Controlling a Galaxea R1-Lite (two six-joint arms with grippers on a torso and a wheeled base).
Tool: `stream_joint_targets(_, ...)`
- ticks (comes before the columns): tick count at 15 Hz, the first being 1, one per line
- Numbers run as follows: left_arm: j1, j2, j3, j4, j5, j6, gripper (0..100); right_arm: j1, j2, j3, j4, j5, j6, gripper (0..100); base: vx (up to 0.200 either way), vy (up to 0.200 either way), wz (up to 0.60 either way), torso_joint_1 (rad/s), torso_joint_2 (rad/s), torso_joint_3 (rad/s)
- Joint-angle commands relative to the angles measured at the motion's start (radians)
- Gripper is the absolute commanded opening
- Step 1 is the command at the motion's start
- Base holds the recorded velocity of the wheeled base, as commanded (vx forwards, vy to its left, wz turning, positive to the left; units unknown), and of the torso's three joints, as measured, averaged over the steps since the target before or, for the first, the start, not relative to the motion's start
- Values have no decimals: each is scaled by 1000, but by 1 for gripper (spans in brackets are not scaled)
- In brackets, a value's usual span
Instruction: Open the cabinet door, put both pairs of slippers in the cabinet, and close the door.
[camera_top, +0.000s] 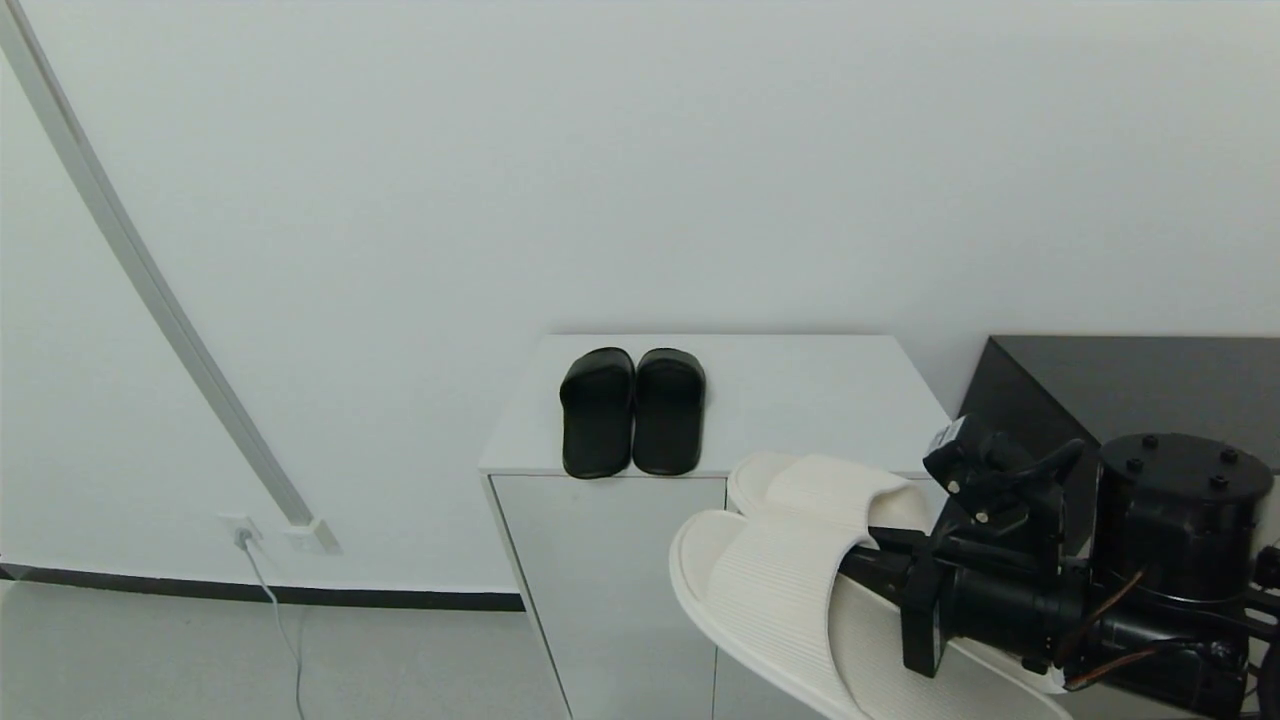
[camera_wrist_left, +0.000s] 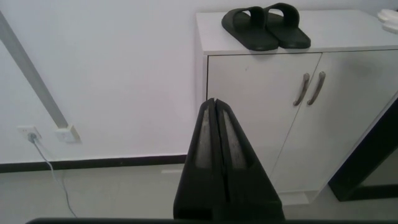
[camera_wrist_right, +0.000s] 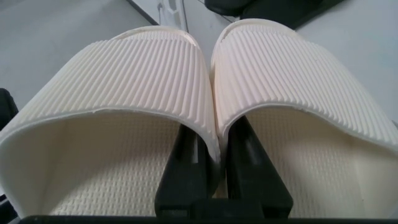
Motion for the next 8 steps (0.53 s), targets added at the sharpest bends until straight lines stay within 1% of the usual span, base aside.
stream_joint_targets(1, 0, 0, 0, 0, -1, 0, 0, 1, 2, 7, 0, 1, 0, 0, 0, 0, 0, 0, 0, 0)
stream_joint_targets(8, 0, 0, 0, 0, -1, 0, 0, 1, 2, 23, 0, 1, -2, 0, 0, 0, 0, 0, 0, 0)
